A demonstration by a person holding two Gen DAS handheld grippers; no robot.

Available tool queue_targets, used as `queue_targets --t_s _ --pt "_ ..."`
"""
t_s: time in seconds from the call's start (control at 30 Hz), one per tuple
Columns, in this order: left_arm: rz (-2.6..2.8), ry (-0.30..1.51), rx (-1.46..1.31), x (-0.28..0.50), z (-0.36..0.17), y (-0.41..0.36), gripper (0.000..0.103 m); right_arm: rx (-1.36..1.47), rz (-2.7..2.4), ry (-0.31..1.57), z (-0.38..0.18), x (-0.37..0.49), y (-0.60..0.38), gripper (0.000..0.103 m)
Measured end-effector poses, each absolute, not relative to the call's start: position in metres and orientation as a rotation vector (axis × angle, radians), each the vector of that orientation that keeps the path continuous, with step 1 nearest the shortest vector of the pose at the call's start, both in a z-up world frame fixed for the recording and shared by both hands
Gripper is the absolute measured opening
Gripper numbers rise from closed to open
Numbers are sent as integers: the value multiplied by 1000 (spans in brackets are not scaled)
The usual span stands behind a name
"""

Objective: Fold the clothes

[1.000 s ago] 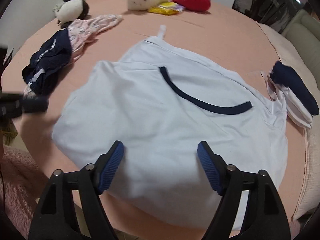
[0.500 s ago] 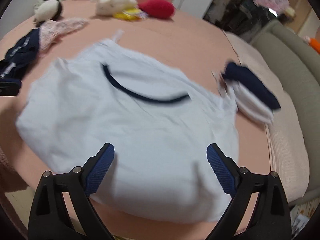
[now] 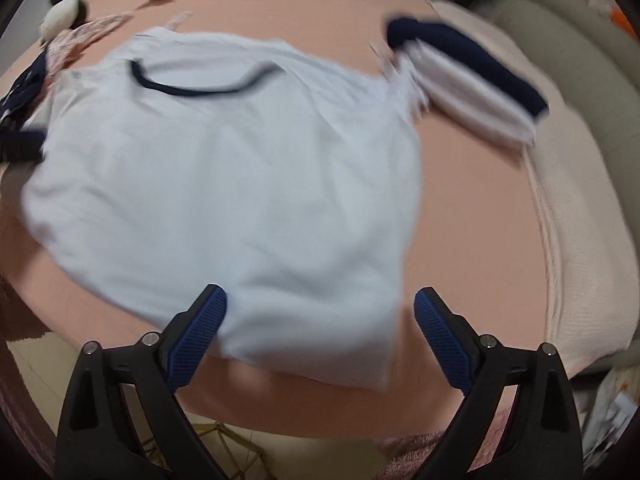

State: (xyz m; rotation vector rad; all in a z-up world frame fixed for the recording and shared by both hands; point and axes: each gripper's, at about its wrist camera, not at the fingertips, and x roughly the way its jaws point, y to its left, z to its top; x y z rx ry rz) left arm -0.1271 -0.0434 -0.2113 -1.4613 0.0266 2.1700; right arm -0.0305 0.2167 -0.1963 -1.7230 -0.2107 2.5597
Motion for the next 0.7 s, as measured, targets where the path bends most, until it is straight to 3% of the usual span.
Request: queue_targets --t_s 0.1,0.23,0.4,0.5,0.7 --pt "2220 -154 -1442 -136 -197 -68 51 -1795 2496 126 -199 -14 260 99" --pt "2270 -304 -1432 -153 -193 -81 51 -1721 2504 119 -194 -5 273 98" --pt "2318 -275 -1430 -160 -193 -76 54 -1582 2578 136 -188 -19 272 97" --pt "2347 -257 -1428 -164 -192 -72 61 -1684 2469 65 -211 -22 278 97" --pt "2404 -222 -1424 -172 -192 -66 61 -1735 2484 224 -199 0 298 95"
